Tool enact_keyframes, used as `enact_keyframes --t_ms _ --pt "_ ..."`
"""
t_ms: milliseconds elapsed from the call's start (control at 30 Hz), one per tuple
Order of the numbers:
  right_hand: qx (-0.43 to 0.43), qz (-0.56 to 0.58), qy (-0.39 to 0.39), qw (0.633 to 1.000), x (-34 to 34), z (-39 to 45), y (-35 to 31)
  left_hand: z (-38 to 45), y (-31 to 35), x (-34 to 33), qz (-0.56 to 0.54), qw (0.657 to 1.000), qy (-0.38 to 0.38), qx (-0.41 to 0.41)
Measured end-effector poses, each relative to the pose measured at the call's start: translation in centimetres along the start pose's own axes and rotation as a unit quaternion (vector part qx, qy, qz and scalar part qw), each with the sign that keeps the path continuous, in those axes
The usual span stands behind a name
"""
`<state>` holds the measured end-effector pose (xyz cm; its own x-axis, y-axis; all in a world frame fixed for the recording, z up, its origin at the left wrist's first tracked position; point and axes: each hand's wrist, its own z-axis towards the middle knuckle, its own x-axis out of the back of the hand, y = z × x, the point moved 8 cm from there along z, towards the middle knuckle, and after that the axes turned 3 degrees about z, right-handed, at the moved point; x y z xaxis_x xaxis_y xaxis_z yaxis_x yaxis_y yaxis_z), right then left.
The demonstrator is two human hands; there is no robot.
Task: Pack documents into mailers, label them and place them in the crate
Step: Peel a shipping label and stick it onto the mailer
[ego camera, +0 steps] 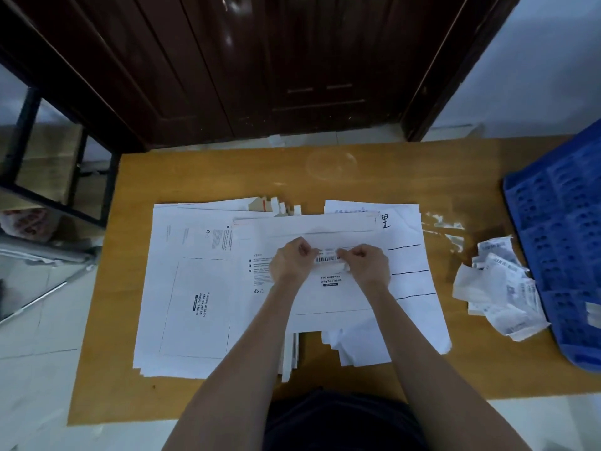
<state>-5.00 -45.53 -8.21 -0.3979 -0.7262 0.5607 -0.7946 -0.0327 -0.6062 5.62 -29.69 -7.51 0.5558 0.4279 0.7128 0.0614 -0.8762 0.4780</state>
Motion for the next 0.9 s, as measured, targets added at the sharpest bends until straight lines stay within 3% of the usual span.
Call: enact_keyframes --t_ms 900 --pt "-0.041 -0.044 -0.004 0.998 -1.1 1.2 1.0 1.2 -0.1 -1.1 0.086 0.996 0.012 0.023"
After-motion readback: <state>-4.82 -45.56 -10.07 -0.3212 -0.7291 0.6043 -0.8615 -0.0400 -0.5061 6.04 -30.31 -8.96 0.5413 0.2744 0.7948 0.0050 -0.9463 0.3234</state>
